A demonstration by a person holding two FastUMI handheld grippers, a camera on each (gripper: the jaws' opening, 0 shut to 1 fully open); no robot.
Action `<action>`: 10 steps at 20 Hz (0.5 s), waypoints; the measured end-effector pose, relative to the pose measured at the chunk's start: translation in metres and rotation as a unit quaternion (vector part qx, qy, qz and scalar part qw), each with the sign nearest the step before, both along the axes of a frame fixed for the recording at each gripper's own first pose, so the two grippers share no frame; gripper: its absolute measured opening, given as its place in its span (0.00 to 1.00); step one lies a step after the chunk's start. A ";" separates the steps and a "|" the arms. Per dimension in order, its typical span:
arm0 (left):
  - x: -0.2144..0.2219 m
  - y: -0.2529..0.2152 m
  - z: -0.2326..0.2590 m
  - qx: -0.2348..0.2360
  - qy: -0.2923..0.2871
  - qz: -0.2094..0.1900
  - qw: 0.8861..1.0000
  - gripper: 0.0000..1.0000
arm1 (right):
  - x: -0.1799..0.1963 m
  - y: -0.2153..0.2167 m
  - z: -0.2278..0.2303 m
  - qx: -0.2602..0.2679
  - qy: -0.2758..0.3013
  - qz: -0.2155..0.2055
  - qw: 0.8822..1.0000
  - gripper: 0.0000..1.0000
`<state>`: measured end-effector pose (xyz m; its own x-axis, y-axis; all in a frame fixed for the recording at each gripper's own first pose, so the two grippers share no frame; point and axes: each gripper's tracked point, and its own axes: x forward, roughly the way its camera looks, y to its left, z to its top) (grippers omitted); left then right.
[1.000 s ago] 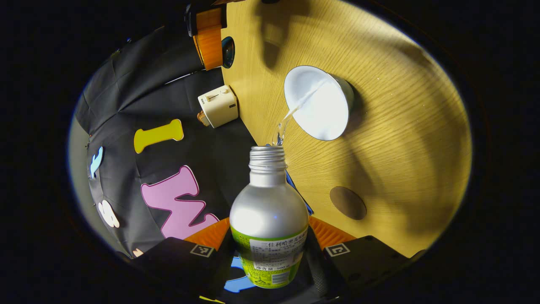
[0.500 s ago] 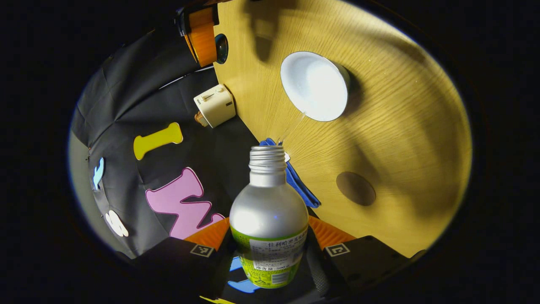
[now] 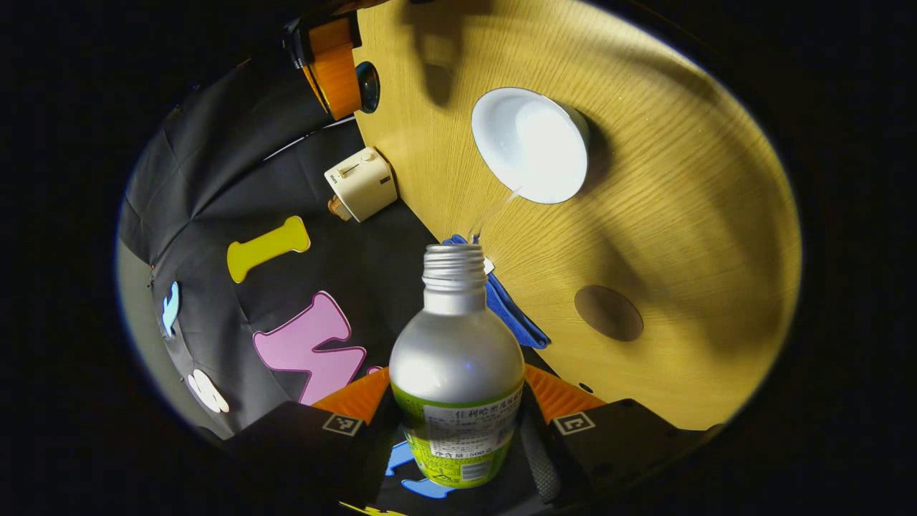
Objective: Open the teacup lid with one hand, grasp the water bottle and pour water into the teacup with the other hand; after pouring, place the water bottle on the coaster and then close the teacup lid.
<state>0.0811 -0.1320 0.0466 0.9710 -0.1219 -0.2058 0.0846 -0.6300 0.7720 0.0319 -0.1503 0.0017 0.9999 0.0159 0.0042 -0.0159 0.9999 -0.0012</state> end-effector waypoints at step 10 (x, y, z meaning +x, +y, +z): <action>-0.007 -0.008 0.005 0.015 -0.006 -0.006 1.000 0.81 | 0.000 0.000 0.000 0.000 0.000 0.000 1.000 0.28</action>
<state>0.0742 -0.1398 0.0518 0.9719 -0.1276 -0.1978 0.0675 -0.6538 0.7537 0.0317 -0.1502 0.0015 0.9999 0.0156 0.0045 -0.0156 0.9999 -0.0011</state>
